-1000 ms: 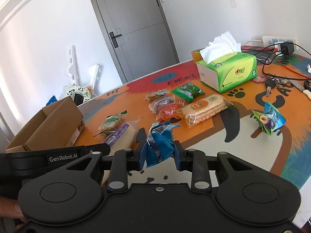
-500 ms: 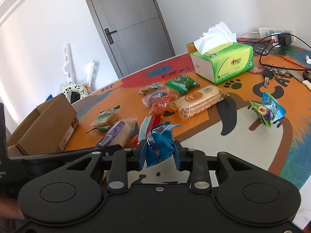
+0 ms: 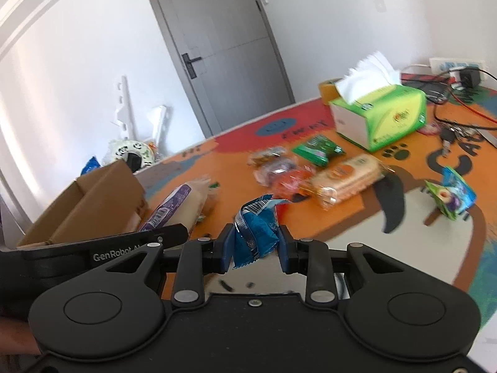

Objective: Organize snacks
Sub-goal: 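Lift both held snacks and carry them toward the cardboard box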

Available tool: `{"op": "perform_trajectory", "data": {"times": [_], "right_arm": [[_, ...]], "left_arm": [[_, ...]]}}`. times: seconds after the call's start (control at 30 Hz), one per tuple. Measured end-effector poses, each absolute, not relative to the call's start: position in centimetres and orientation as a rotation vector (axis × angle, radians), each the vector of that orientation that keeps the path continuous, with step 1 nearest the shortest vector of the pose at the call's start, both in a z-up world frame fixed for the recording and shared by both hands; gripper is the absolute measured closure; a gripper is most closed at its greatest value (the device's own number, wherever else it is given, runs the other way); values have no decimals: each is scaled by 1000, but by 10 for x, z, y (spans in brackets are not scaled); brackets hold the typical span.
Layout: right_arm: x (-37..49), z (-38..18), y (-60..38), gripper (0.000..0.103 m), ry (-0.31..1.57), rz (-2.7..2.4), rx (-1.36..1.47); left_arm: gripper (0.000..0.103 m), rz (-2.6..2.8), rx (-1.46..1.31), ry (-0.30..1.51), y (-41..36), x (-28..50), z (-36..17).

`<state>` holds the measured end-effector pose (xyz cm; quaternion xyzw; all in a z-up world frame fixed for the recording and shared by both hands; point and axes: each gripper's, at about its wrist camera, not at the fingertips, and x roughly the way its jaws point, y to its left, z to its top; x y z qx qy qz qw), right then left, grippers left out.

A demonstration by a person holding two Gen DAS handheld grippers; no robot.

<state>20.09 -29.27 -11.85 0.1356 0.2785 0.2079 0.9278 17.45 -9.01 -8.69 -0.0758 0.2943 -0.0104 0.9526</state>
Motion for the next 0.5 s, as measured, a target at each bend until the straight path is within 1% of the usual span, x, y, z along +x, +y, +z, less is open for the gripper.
{"op": "perform_trajectory", "data": {"times": [0.5], "right_arm": [[201, -81, -237, 73, 492, 562, 270]], "left_arm": [[75, 52, -164, 490, -45, 152, -42]]}}
